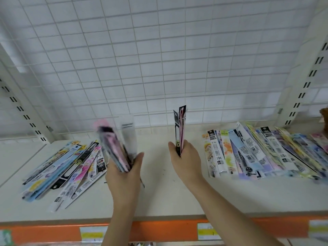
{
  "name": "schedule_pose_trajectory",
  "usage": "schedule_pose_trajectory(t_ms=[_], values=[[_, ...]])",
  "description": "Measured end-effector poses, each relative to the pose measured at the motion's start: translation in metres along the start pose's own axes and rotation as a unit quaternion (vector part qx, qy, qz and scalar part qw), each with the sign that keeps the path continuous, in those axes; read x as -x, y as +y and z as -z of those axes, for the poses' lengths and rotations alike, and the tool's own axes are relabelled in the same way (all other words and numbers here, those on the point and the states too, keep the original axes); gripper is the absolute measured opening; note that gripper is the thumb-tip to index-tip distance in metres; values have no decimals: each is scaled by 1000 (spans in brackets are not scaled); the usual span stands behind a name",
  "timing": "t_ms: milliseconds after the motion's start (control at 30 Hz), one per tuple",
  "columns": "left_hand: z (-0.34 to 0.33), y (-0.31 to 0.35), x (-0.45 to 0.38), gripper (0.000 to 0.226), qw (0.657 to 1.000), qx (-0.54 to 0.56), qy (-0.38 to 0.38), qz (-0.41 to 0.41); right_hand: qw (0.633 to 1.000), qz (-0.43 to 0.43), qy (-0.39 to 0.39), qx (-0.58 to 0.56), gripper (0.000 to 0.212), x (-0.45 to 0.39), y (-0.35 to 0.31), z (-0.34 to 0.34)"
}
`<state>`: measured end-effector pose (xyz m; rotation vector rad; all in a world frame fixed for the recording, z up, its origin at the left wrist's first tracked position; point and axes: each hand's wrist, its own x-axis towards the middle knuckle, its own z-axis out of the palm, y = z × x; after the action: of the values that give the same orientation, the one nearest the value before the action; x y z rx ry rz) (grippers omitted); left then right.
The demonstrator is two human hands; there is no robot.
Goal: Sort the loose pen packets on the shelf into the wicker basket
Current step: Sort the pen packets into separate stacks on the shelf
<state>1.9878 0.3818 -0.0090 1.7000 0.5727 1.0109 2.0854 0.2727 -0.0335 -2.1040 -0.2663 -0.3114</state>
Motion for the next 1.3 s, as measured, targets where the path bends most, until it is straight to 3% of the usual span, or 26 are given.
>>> schedule_pose_trajectory(t_ms=[133, 300, 467, 567, 733, 933, 1167, 1300], values=[[0, 4, 1, 22, 996, 12, 76, -39, 1000, 2, 19, -3, 39, -1, 2, 2], [-6, -13, -8, 20, 993, -64, -57, 84, 1000, -6, -3, 22, 31, 0, 3, 5], [-5, -9, -15, 18, 983, -76, -82, 144, 997, -27, -55, 49, 34, -2, 0, 13], [-13, -4, -18, 12, 969, -102, -142, 175, 989, -64, -100, 84, 16, -13, -2, 31], [-51, 19, -16, 12, 916, -188, -299, 191, 968, -113, -88, 207, 37, -26, 7, 83], [-122, 47, 2, 21, 876, -214, -401, 158, 943, -146, -75, 289, 63, -33, 29, 133], [-157, 77, 13, 18, 824, -316, -467, 59, 908, -168, -123, 363, 30, -32, 40, 150], [-155, 79, 15, 31, 814, -321, -482, 37, 893, -133, -104, 416, 38, -30, 31, 149]])
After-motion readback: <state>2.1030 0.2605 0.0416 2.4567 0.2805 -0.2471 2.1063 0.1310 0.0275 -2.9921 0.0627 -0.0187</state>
